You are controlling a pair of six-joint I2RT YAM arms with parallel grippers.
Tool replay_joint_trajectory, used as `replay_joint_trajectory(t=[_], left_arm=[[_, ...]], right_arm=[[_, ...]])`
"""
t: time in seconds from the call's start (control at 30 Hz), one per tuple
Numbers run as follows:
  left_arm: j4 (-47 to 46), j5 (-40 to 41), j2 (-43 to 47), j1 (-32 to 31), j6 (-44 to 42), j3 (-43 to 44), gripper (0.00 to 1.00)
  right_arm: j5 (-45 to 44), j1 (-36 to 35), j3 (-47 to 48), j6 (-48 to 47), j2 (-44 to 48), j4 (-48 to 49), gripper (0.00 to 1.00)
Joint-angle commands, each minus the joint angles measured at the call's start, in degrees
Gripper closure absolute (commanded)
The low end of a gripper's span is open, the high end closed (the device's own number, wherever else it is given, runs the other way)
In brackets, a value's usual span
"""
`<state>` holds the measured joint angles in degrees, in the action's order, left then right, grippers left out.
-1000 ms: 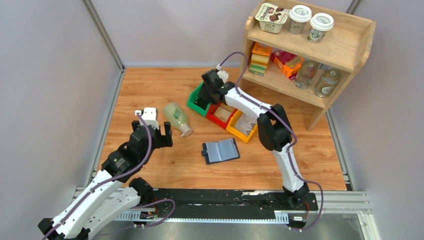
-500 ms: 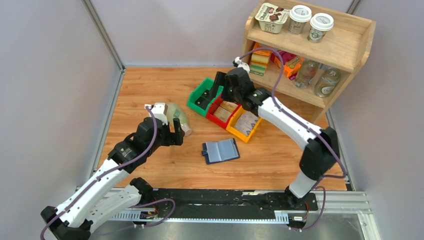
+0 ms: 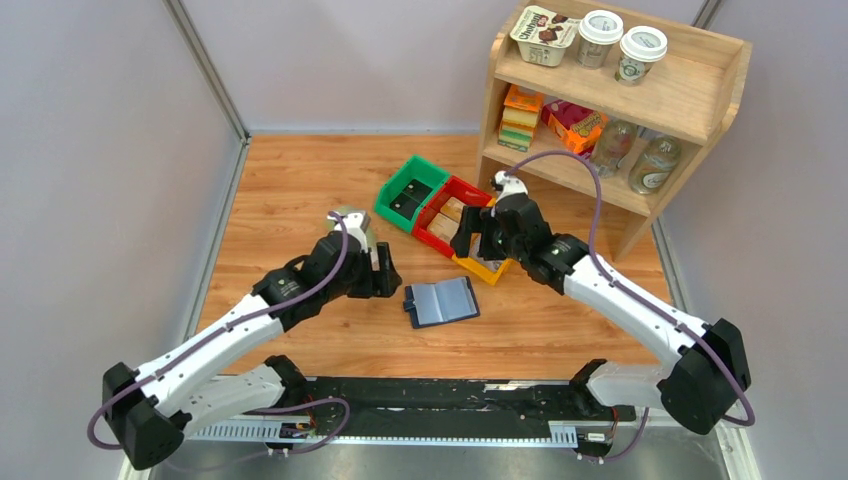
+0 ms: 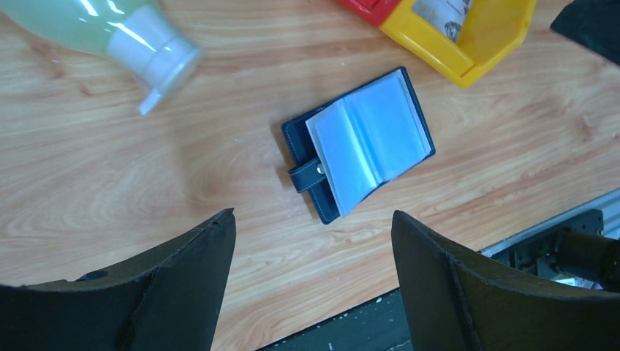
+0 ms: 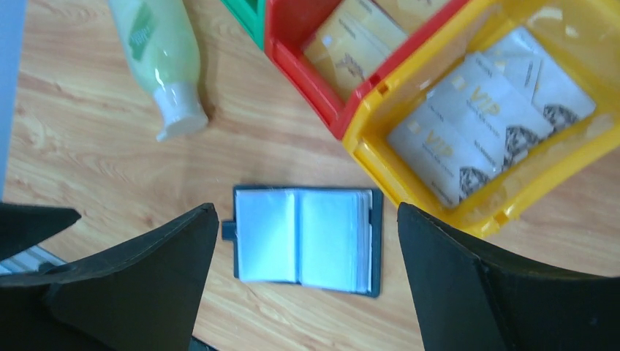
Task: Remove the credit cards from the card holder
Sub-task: Place the credit card in the storage box, then remove the credit card from the card holder.
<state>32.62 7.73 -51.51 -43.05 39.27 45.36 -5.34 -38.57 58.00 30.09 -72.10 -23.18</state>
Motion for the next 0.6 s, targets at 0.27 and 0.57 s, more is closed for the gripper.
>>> replay_joint_trajectory(t=[0.27, 0.57], left_arm=[[-8.27, -1.22, -14.23, -7.84, 6.79, 1.92, 0.22], [-10.73, -2.98, -24.15, -10.65, 6.62, 5.17, 0.42]], right_arm=[[6.66, -2.04, -14.04, 3.57, 4.60, -2.22, 0.28], [9.03, -2.30, -16.25, 2.79, 1.35, -0.55, 0.45]])
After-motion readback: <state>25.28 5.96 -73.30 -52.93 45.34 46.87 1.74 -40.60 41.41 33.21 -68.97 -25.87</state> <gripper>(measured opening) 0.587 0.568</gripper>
